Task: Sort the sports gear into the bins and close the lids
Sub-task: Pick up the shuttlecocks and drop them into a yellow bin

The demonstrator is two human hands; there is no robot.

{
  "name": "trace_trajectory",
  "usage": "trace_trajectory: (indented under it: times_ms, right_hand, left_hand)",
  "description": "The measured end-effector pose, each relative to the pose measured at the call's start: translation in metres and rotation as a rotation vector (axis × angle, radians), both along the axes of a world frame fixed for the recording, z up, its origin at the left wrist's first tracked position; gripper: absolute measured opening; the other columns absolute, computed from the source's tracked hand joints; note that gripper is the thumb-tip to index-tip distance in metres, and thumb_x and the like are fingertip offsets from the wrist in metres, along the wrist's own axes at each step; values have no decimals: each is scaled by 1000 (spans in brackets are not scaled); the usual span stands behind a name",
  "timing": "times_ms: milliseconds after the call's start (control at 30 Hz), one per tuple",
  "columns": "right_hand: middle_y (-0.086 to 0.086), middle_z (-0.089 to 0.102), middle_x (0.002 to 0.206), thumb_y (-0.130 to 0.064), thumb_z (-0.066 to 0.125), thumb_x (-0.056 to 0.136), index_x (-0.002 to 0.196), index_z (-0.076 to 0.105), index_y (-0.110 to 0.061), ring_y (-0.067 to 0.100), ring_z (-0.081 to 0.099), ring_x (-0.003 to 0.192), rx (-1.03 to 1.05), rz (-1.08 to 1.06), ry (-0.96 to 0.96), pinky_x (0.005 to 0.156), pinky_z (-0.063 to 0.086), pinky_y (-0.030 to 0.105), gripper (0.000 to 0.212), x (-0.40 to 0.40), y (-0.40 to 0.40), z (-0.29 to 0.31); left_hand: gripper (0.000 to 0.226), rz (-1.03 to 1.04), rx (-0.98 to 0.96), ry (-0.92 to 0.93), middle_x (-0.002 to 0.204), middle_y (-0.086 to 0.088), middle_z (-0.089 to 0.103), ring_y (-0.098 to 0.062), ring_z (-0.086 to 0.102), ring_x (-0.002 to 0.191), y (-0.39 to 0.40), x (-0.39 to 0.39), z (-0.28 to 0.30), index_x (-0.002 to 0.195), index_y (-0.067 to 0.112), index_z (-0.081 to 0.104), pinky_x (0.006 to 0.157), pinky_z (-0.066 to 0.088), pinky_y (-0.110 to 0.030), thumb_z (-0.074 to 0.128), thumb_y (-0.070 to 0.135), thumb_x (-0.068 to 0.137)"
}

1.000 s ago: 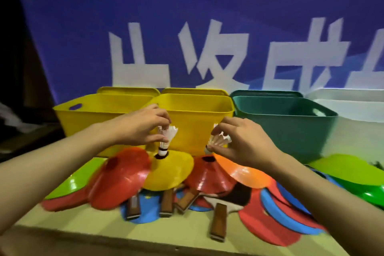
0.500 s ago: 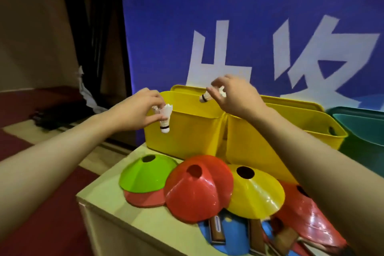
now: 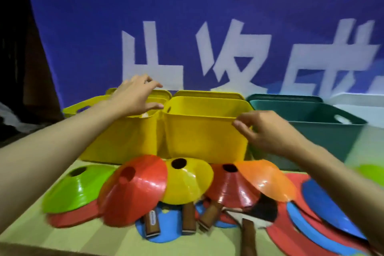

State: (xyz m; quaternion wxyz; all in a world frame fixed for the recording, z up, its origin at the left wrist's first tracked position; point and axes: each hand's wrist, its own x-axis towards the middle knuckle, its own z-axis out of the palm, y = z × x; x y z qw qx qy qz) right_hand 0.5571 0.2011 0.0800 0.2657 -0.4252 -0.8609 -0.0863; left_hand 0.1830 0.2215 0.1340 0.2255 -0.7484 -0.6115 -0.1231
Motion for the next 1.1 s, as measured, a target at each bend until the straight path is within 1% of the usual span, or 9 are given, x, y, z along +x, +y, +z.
trace_trajectory:
  times_ms: [67, 200, 267, 433, 500, 633, 867, 1000, 1100]
  right_hand:
    - [-16, 57, 73, -66, 34, 97, 81, 53, -35, 13, 59, 72, 34, -105, 49, 65, 50, 39, 40, 63, -10, 1]
    - [-11, 66, 76, -69, 32, 97, 79, 59, -27, 17, 66, 76, 38, -317, 121, 67, 51, 36, 53, 187, -42, -13]
    - [-9, 71, 84, -72, 30, 93, 87, 67, -27, 17, 68, 81, 17, -434, 132, 72, 55, 39, 59, 246, -66, -24]
    - [-7, 72, 96, -69, 36, 92, 99, 72, -31, 19, 69, 89, 9, -719, 153, 73, 57, 41, 52, 383, -127, -46]
    - [-6, 71, 102, -68, 39, 91, 104, 72, -32, 23, 68, 93, 16, -834, 154, 73, 58, 43, 50, 433, -146, -56]
    - [4, 68, 112, -66, 46, 86, 116, 69, -27, 31, 66, 107, -45, -1014, 176, 86, 56, 47, 54, 526, -176, -82]
    - [0, 56, 133, -51, 60, 96, 143, 45, -31, 22, 61, 110, -202, -1118, 145, 82, 57, 45, 54, 589, -184, -118]
    - [2, 56, 136, -48, 56, 98, 149, 38, -31, 24, 57, 120, -241, -1114, 151, 86, 56, 46, 56, 604, -164, -124]
    - [0, 58, 139, -48, 56, 99, 148, 40, -30, 24, 56, 126, -276, -1103, 129, 87, 56, 45, 55, 610, -145, -123]
  left_hand:
    - [77, -106, -40, 104, 140, -5, 51, -31, 51, 124, -1, 47, -8, 146, 33, 48, 99, 49, -51, 56, 76, 82]
    - [86, -277, -70, 183, 142, 0, 48, -24, 48, 126, 0, 154, -6, 147, 38, 43, 98, 50, -48, 36, 87, 76]
    - [87, -353, -65, 222, 142, 1, 47, -24, 47, 126, 3, 217, 0, 147, 39, 42, 99, 50, -46, 33, 88, 76]
    - [85, -547, -21, 314, 135, 2, 52, -23, 50, 120, 9, 383, 9, 129, 35, 63, 94, 51, -45, 23, 87, 76]
    - [79, -653, -13, 324, 132, 2, 53, -23, 51, 120, 10, 443, 5, 124, 34, 65, 94, 51, -46, 25, 85, 81]
    - [54, -827, 1, 344, 134, 1, 54, -23, 49, 122, 6, 546, -13, 125, 33, 65, 98, 48, -43, 49, 71, 90]
    - [51, -889, -99, 439, 141, 3, 45, -21, 42, 125, 23, 651, -50, 143, 39, 45, 101, 47, -41, 57, 58, 97]
    - [57, -888, -125, 520, 144, 0, 43, -23, 42, 127, 35, 688, -65, 150, 40, 36, 102, 47, -41, 61, 45, 98]
    - [59, -885, -121, 569, 145, -1, 42, -24, 42, 129, 43, 713, -74, 151, 39, 36, 104, 45, -39, 64, 39, 98]
